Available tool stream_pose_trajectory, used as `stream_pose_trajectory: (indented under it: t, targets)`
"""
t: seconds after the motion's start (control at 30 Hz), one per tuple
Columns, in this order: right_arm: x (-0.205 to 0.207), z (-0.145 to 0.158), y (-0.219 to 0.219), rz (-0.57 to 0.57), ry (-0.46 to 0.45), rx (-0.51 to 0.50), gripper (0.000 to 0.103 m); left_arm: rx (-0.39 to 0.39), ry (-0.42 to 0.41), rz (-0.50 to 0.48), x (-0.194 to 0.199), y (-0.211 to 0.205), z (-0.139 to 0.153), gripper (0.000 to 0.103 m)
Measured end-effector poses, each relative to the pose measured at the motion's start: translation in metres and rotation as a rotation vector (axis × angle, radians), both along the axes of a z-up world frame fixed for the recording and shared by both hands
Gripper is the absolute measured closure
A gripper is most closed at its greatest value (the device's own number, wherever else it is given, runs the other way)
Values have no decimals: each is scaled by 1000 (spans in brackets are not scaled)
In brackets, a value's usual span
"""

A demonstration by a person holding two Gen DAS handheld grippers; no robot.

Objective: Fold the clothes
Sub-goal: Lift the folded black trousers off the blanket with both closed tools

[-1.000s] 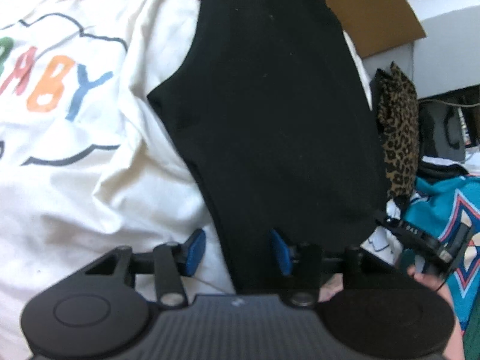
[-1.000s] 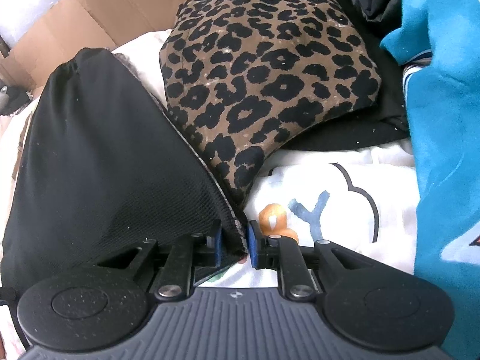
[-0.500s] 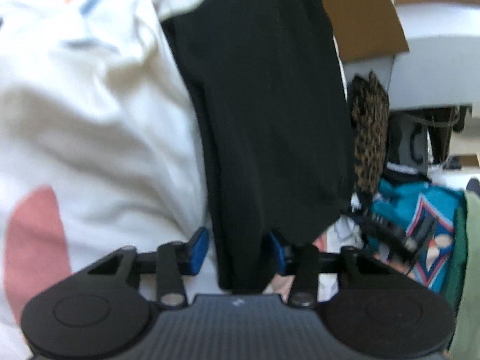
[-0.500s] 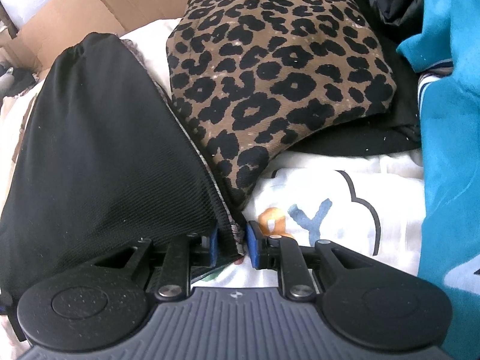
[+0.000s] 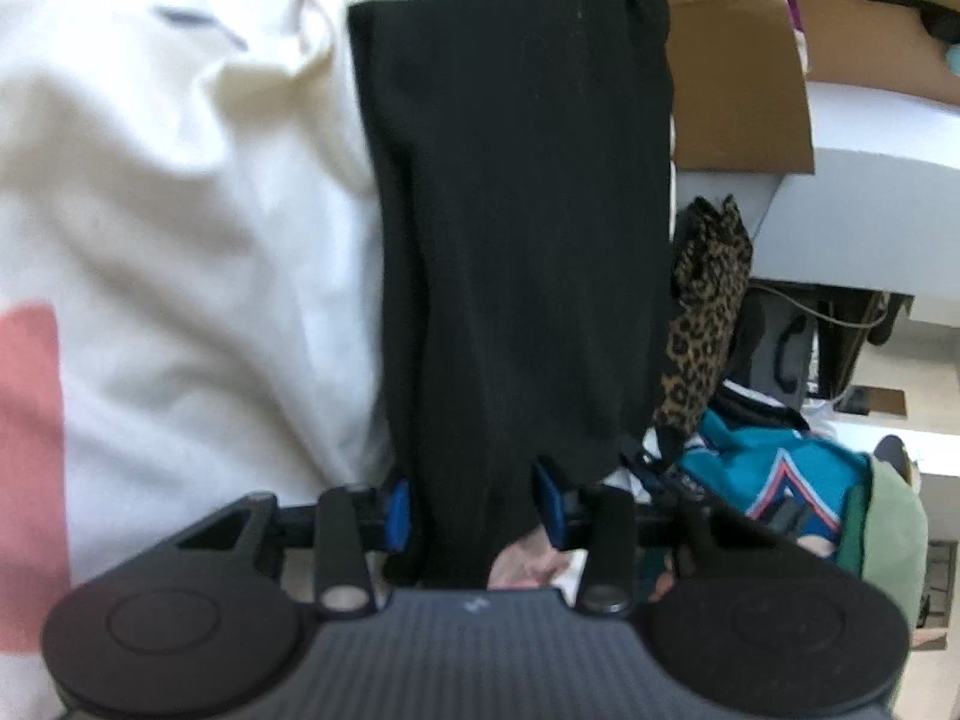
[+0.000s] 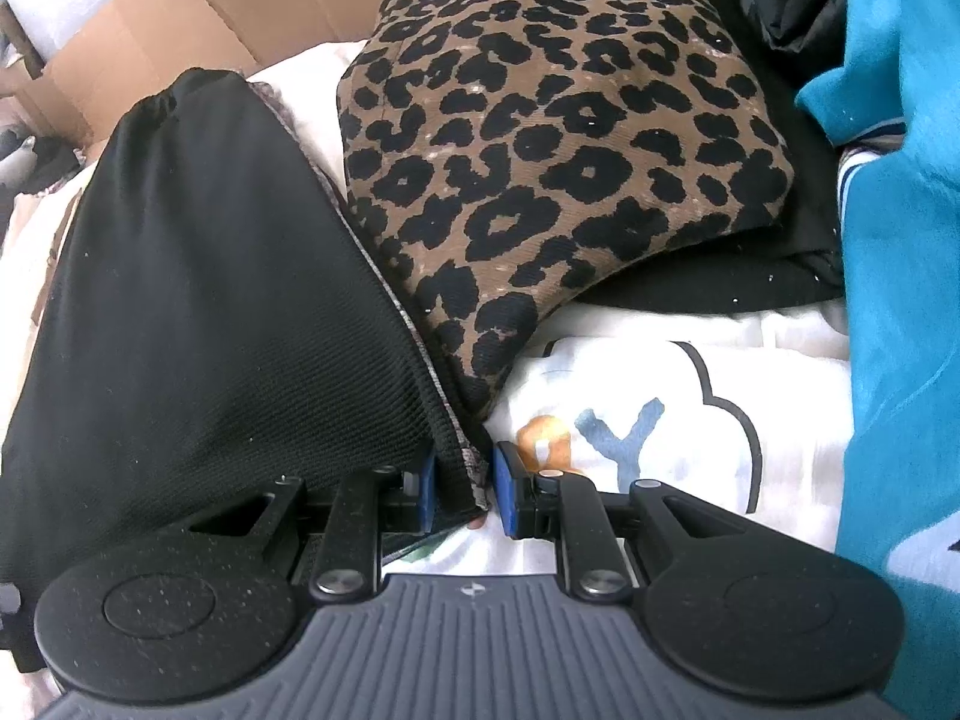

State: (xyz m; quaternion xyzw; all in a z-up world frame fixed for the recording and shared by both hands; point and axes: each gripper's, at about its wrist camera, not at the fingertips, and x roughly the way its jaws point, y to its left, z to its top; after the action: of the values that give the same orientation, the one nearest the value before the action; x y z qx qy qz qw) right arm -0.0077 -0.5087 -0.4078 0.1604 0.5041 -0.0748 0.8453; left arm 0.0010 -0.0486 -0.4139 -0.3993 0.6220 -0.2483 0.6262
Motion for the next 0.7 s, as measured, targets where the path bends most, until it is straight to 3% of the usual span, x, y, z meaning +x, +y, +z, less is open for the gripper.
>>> stream_pose_trajectory:
  t: [0.13, 0.23, 0.3, 0.33, 0.37, 0.7]
  targets:
    - [-2, 8, 4, 55, -16, -39, 74, 23, -22, -27, 9, -5, -7, 59]
    - [-3, 16, 7, 106, -26, -90, 63, 14, -17, -13, 10, -9, -11, 60]
    - [-2, 19, 10, 139, -26, -127, 58, 24, -15, -20, 11, -13, -11, 71]
    - [-1, 19, 11, 150, -26, -137, 58, 33, -3, -29, 11, -13, -13, 87]
    - [1, 18, 12, 159, -24, -137, 58, 41, 9, -37, 12, -14, -15, 91]
    - [21, 7, 6, 195, -8, -30, 61, 141, -48, -124, 18, -16, 5, 96]
